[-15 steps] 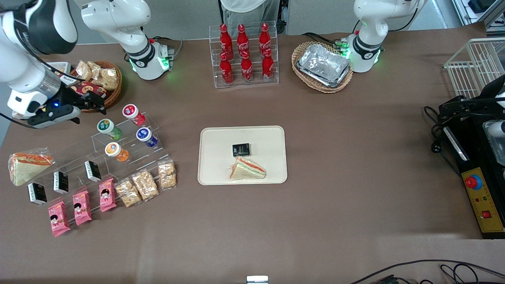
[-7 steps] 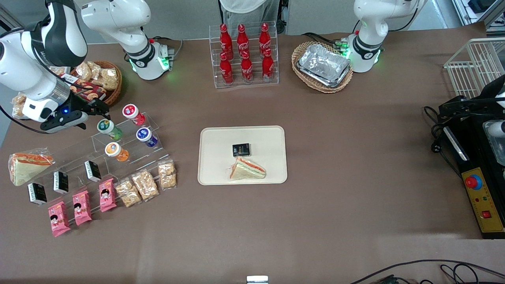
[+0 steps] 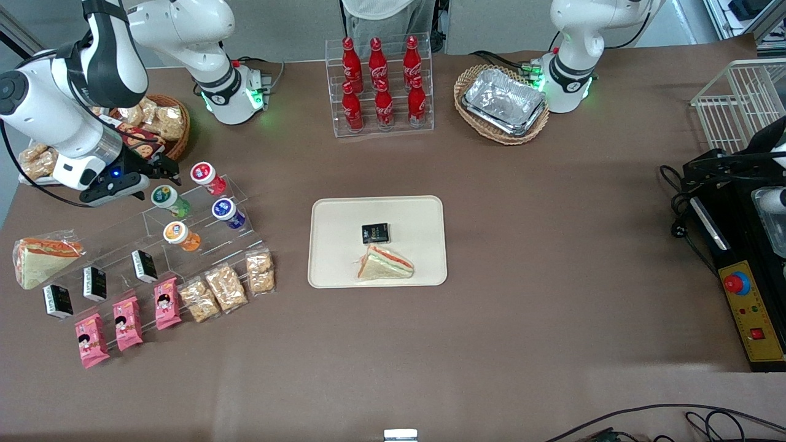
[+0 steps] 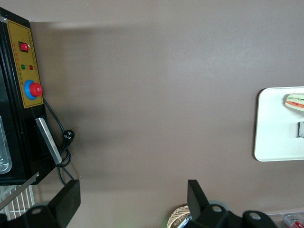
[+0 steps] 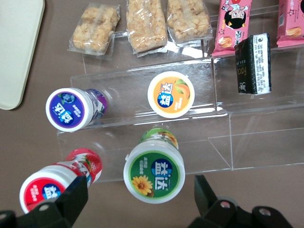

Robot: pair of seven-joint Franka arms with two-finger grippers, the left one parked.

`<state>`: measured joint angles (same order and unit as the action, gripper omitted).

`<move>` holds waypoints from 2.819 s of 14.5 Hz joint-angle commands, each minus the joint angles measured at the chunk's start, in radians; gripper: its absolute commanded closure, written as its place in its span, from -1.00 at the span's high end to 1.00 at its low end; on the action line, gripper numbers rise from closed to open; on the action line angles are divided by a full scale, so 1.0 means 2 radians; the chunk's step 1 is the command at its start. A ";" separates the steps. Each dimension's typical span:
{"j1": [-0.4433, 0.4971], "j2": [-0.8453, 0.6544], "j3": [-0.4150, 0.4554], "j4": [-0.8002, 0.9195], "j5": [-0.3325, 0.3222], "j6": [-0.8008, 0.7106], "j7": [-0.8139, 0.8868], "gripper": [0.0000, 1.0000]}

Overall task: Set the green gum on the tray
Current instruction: 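Lower the right gripper over the green-lidded snack cup on the rack, then close the right gripper on the green-lidded cup and lift it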

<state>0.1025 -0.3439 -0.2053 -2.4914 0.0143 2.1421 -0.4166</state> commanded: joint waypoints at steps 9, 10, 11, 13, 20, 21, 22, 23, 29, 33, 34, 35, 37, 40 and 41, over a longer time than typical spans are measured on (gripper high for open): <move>0.000 -0.021 0.000 -0.060 -0.008 0.059 -0.003 1.00; 0.000 -0.021 0.000 -0.060 -0.008 0.059 -0.004 1.00; 0.000 -0.021 0.000 -0.063 -0.008 0.059 -0.004 1.00; -0.001 -0.021 -0.001 -0.065 -0.008 0.063 -0.006 1.00; -0.001 -0.020 -0.007 -0.074 -0.008 0.076 -0.011 0.39; -0.001 -0.019 -0.007 -0.074 -0.008 0.076 -0.011 0.11; -0.001 -0.018 -0.008 -0.074 -0.008 0.075 -0.011 -0.12; -0.001 -0.017 -0.007 -0.074 -0.008 0.074 -0.011 -0.30; -0.001 -0.012 -0.008 -0.067 -0.008 0.070 -0.011 -0.44; -0.001 -0.007 -0.009 -0.026 -0.008 0.021 -0.014 -0.49; -0.001 -0.006 -0.009 -0.011 -0.008 0.005 -0.014 -0.55; -0.001 -0.005 -0.009 0.005 -0.008 -0.010 -0.014 -0.60; 0.001 -0.004 -0.008 0.044 -0.007 -0.050 -0.012 -0.60; 0.003 0.014 -0.005 0.142 -0.003 -0.141 -0.011 -0.60; 0.003 0.028 -0.003 0.186 -0.002 -0.178 -0.010 -0.60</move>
<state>0.1028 -0.3543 -0.2147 -2.3408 0.0139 1.9750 -0.4350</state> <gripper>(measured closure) 0.471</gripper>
